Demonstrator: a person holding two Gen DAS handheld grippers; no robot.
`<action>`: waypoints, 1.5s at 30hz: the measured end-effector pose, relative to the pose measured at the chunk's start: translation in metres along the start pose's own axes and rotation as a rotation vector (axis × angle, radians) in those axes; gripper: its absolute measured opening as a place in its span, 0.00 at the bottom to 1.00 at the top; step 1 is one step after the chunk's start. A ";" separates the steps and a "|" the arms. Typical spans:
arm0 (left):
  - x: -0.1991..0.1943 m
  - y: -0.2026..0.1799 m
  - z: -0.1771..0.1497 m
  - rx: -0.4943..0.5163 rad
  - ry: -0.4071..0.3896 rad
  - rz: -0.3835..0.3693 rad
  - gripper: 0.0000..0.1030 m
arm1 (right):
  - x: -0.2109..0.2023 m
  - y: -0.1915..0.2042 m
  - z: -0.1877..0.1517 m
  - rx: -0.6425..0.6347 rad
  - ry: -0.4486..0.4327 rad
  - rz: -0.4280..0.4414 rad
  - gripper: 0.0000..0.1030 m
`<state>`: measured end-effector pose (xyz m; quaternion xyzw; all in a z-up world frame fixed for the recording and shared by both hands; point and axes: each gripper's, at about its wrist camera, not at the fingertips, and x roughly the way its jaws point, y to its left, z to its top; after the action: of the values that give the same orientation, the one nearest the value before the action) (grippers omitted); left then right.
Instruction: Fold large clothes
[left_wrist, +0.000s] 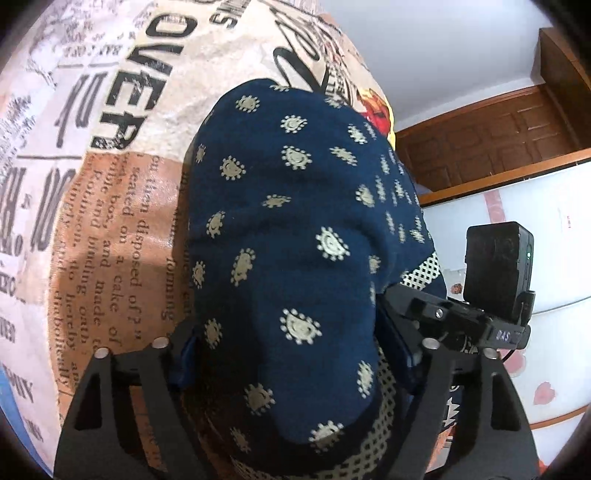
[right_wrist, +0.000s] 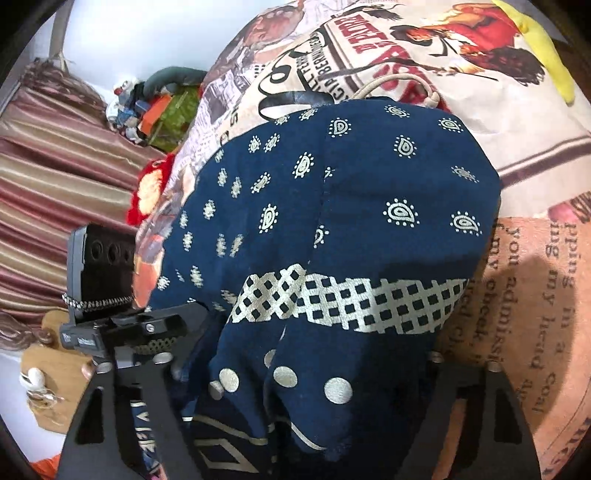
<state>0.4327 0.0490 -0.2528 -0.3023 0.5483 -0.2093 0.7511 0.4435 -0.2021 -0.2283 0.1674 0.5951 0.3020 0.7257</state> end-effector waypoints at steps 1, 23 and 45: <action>-0.005 -0.001 -0.003 0.007 -0.008 0.008 0.71 | -0.001 -0.001 0.000 0.008 -0.005 0.009 0.63; -0.175 -0.028 -0.031 0.145 -0.288 0.051 0.59 | -0.050 0.136 -0.009 -0.244 -0.153 0.023 0.38; -0.187 0.143 -0.050 -0.111 -0.226 0.156 0.59 | 0.124 0.215 -0.018 -0.227 0.072 0.049 0.38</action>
<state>0.3241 0.2630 -0.2315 -0.3213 0.4926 -0.0842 0.8044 0.3882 0.0385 -0.1980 0.0878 0.5784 0.3910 0.7105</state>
